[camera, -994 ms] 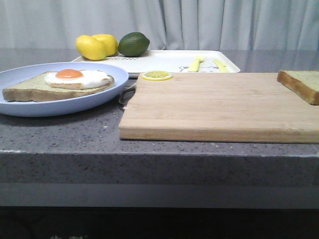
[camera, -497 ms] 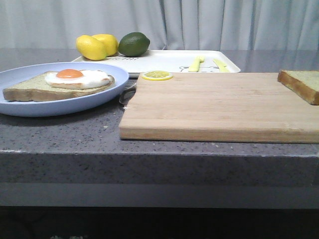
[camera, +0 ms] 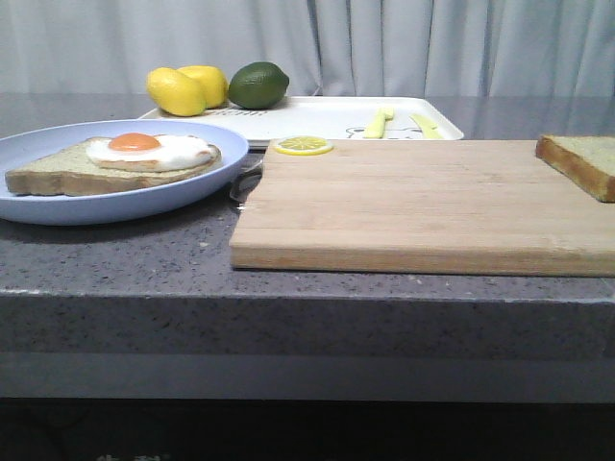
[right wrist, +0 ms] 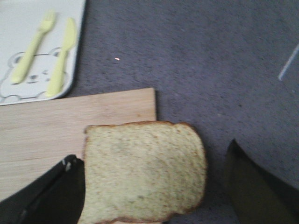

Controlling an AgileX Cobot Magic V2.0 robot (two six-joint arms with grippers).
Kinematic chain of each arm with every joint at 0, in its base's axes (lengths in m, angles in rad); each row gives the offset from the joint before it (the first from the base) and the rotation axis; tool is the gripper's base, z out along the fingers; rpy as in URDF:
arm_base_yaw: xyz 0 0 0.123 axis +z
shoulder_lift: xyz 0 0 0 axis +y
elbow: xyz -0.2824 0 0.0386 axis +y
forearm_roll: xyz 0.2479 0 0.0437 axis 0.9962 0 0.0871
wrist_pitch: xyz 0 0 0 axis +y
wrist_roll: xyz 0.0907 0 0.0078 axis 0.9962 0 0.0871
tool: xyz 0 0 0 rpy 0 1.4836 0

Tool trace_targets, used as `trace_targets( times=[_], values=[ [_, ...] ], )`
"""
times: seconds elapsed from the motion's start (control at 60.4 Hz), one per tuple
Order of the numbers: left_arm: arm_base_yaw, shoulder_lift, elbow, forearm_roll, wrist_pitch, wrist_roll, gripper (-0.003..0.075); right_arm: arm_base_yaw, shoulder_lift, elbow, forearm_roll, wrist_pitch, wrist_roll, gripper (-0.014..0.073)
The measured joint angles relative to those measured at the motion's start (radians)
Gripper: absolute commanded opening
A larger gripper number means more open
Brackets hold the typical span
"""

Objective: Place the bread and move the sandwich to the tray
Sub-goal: 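Grasp the bread slice edge with the right gripper and lift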

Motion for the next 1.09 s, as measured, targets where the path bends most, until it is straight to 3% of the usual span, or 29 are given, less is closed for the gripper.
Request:
trace_targets(
  times=[0.215, 0.398, 0.48, 0.828, 0.944, 1.093],
  values=[
    [0.000, 0.000, 0.000, 0.000, -0.002, 0.000, 0.0511, -0.172, 0.185, -0.026, 0.110, 0.065, -0.065, 0.0610],
    [0.000, 0.000, 0.000, 0.000, -0.002, 0.000, 0.0511, -0.258, 0.303, -0.026, 0.426, 0.120, -0.323, 0.0610],
    [0.000, 0.000, 0.000, 0.000, -0.002, 0.000, 0.0511, -0.279, 0.355, -0.028, 0.511, 0.126, -0.403, 0.0610],
    [0.000, 0.000, 0.000, 0.000, -0.002, 0.000, 0.0511, -0.290, 0.464, -0.028, 0.551, 0.136, -0.452, 0.0603],
    [0.000, 0.000, 0.000, 0.000, -0.002, 0.000, 0.0511, -0.290, 0.474, -0.028, 0.582, 0.157, -0.476, 0.0427],
    [0.000, 0.000, 0.000, 0.000, -0.002, 0.000, 0.0511, -0.290, 0.474, -0.030, 0.613, 0.173, -0.483, 0.0024]
  ],
)
